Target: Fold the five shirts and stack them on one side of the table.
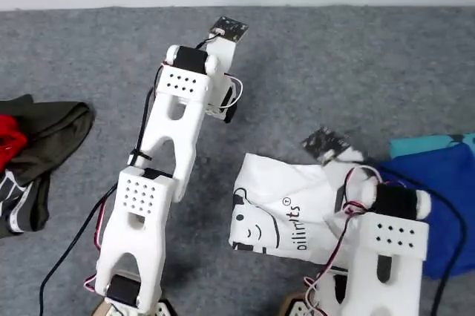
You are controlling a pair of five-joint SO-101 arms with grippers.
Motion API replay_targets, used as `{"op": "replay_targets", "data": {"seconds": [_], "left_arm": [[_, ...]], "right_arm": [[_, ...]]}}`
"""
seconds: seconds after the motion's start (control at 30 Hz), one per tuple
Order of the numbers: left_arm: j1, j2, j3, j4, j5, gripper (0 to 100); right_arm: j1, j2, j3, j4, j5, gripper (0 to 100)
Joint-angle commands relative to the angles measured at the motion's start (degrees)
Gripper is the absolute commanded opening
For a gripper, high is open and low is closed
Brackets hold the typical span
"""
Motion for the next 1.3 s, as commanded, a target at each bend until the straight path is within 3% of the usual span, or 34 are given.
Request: {"op": "replay_targets", "data": {"seconds": [0.0, 0.27, 0.37, 0.6, 0.7, 0.83, 1.03, 1.27], "left_arm": [[-0.26, -0.88, -0.22, 1.05, 0.26, 17], [-0.26, -0.88, -0.22, 1.05, 0.26, 17], [-0.26, -0.88, -0.22, 1.05, 0.26, 17], [-0.26, -0.79, -0.13, 1.05, 0.26, 17], [-0.26, -0.79, -0.13, 1.05, 0.26, 17], [-0.26, -0.79, -0.13, 1.05, 0.26, 17], [-0.26, -0.79, -0.04, 1.05, 0.26, 17], [-0.26, -0.88, 3.3, 1.05, 0.26, 17]], "right_arm": [[-1.71, -0.75, -1.05, -7.96, -6.68, 20.1], [-14.81, 6.46, 19.52, -40.31, -8.18, 20.0], [-12.53, 10.33, 22.68, -48.92, -7.91, 20.0], [0.22, 20.7, 22.86, -59.82, -7.56, 20.1], [1.27, 23.08, 22.77, -63.16, -4.92, 20.1], [-1.54, 21.93, 21.8, -58.68, -4.84, 20.1], [-5.23, 11.12, 13.19, -35.21, -5.01, 20.1], [1.63, 2.51, 10.02, -24.48, -5.01, 20.2]]}}
